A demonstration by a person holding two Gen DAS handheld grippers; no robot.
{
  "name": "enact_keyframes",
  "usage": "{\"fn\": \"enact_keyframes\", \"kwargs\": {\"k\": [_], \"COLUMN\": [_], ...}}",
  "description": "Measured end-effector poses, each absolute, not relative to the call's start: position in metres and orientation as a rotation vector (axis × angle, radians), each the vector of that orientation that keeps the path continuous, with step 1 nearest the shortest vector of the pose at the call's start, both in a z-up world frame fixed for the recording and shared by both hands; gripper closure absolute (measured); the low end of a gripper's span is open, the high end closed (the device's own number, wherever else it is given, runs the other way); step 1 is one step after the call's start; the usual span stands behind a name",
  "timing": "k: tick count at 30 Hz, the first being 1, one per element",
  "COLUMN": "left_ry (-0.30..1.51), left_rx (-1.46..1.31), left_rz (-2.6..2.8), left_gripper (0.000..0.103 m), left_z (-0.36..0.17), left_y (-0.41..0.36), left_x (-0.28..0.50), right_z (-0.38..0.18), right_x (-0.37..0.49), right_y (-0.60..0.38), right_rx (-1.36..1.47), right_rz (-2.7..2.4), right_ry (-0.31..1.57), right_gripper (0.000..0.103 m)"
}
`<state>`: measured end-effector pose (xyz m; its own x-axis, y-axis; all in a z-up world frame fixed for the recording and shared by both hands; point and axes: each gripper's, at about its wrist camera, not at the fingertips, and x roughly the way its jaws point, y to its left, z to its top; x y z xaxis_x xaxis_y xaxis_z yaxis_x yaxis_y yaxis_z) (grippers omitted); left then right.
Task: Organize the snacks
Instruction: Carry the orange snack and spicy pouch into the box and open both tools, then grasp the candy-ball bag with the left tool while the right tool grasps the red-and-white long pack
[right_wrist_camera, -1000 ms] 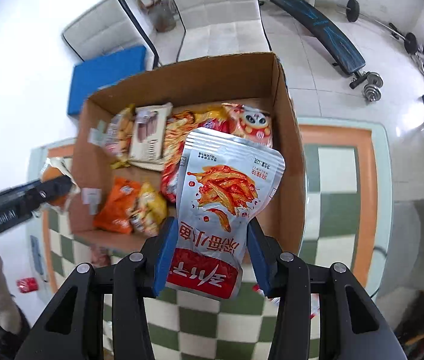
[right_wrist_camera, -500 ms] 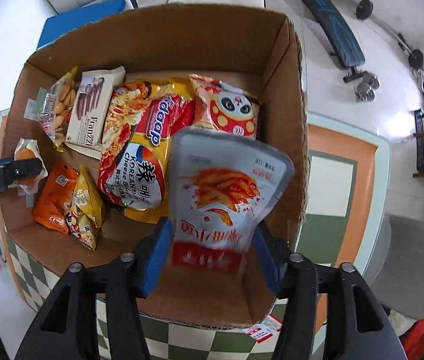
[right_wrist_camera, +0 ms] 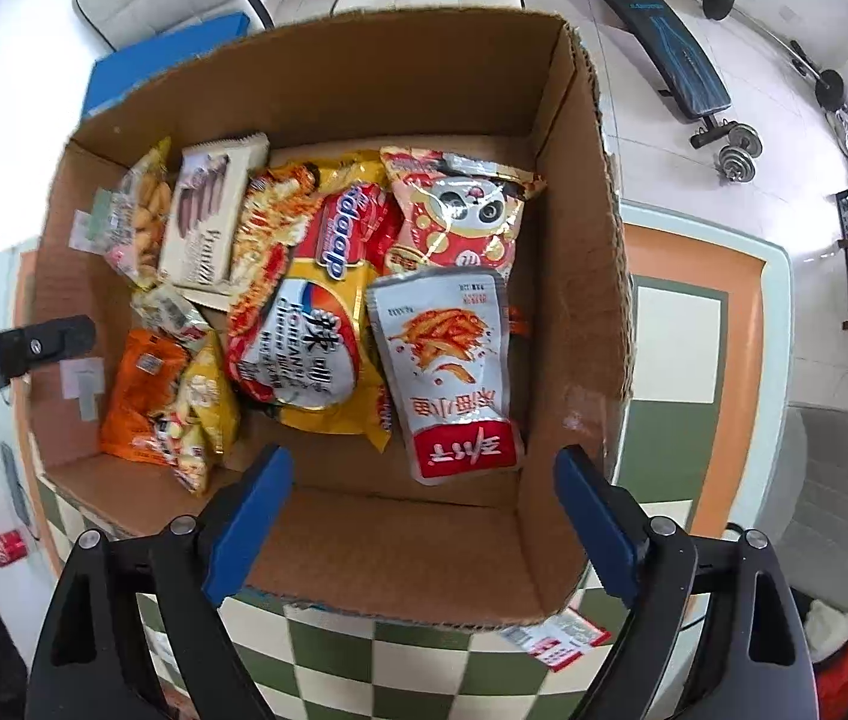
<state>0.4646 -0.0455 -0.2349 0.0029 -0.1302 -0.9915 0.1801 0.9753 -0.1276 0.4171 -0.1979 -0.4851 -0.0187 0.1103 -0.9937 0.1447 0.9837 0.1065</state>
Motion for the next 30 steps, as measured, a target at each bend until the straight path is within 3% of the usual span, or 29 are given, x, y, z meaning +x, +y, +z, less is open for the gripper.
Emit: {"fn": "enact_keyframes", "kwargs": {"k": [5,15,21,30], "left_ry": [1.335,1.211,1.285,1.449], "left_rx": [0.099,0.093,0.153,0.19], "left_rz": [-0.2,-0.128,-0.093,-0.076], "left_gripper": [0.017,0.017,0.017,0.017], "left_z": [-0.197,-0.176,-0.224,-0.305], "left_y": [-0.049,-0.044,-0.043,-0.048], "left_x": [0.435,0.337,0.29,0.281], "right_z": [-0.461,-0.422,-0.468,-0.573], "right_x": [0.399,0.322,0.274,0.25], "right_y": [-0.197,-0.208,-0.223,-0.229], "right_rx": [0.34,0.277,0.169,-0.102], "right_rz": [0.04,0.043,0.028,0.021], "right_ry": [1.503,1.355,1.481,1.717], "right_gripper": [0.011,0.011,0.011,0.011]}}
